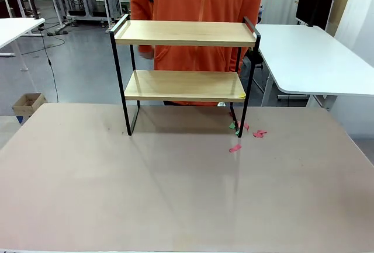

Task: Clean the shelf.
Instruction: Hand the Duster back to the human.

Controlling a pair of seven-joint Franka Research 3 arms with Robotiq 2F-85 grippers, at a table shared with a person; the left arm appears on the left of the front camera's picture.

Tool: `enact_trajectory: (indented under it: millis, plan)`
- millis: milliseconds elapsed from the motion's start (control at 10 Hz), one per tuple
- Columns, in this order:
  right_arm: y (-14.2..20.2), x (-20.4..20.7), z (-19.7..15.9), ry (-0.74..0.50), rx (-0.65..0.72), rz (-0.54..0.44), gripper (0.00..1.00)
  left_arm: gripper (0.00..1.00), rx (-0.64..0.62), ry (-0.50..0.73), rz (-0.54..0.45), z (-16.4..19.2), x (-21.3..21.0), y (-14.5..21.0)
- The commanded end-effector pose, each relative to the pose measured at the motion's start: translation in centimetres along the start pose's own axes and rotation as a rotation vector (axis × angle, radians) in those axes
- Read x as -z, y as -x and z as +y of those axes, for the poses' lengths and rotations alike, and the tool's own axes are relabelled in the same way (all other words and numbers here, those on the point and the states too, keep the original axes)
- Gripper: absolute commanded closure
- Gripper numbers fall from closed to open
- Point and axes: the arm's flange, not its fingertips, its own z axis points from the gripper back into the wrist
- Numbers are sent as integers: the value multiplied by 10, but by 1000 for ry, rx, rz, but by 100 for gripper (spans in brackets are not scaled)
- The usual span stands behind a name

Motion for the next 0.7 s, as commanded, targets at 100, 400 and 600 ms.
enact_trajectory:
  millis: [100,400,600]
  plan:
    - [-2,1,-2,3,-26,-25,0,0,2,-5,-4,-2,-2,1]
    - [-2,1,-2,3,-26,-25,0,0,2,-5,-4,-2,-2,1]
    - [-2,1,-2,3,-26,-25,0,0,2,-5,-4,-2,-2,1]
